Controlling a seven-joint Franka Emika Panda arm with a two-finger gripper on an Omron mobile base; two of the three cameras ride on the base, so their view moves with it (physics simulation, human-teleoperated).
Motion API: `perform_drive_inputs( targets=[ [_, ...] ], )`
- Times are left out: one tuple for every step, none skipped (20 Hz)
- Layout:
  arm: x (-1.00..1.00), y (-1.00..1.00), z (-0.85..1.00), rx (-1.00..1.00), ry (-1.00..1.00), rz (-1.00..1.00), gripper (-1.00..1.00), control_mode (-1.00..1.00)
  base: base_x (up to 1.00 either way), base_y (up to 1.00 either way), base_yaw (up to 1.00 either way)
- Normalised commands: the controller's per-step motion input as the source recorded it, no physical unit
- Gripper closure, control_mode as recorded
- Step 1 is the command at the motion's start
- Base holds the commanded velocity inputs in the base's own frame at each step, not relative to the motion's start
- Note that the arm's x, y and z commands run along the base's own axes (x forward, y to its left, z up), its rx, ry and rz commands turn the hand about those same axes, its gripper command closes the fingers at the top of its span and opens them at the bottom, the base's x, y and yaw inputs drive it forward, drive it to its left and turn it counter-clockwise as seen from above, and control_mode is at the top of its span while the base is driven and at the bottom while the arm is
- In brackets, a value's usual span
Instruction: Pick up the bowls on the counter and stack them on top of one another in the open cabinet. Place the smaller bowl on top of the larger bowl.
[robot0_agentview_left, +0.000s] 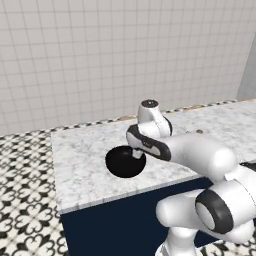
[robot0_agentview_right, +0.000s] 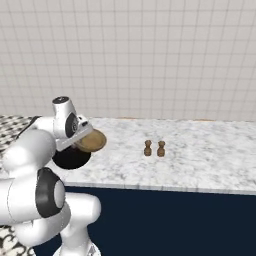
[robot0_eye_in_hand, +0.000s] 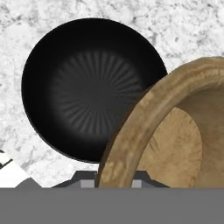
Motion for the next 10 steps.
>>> perform_drive_inputs(
  targets=[
    [0.08, 1.0, -0.25, -0.22, 0.04, 0.0, 1.0, -1.0, 0.0, 0.0, 0.0],
    [0.09, 1.0, -0.29, -0.21, 0.07, 0.0, 1.0, -1.0, 0.0, 0.0, 0.0],
    [0.05, 1.0, -0.25, -0.22, 0.01, 0.0, 1.0, -1.0, 0.0, 0.0, 0.0],
    [0.0, 1.0, -0.21, -0.18, 0.03, 0.0, 1.0, -1.0, 0.0, 0.0, 0.0],
    [0.0, 1.0, -0.17, -0.16, 0.03, 0.0, 1.0, -1.0, 0.0, 0.0, 0.0],
    [0.0, 1.0, -0.17, -0.18, 0.05, 0.0, 1.0, -1.0, 0.0, 0.0, 0.0],
    [0.0, 1.0, -0.19, -0.14, 0.11, 0.0, 1.0, -1.0, 0.0, 0.0, 0.0],
    [0.0, 0.76, -0.29, -0.09, 0.13, 0.0, 1.0, -1.0, 0.0, 0.0, 0.0],
    [0.01, 0.26, -0.32, -0.01, 0.09, 0.0, 1.0, -1.0, 0.0, 0.0, 0.0],
    [0.11, 0.0, -0.34, 0.0, 0.07, 0.0, 1.0, -1.0, 0.0, 0.0, 0.0]
  ],
)
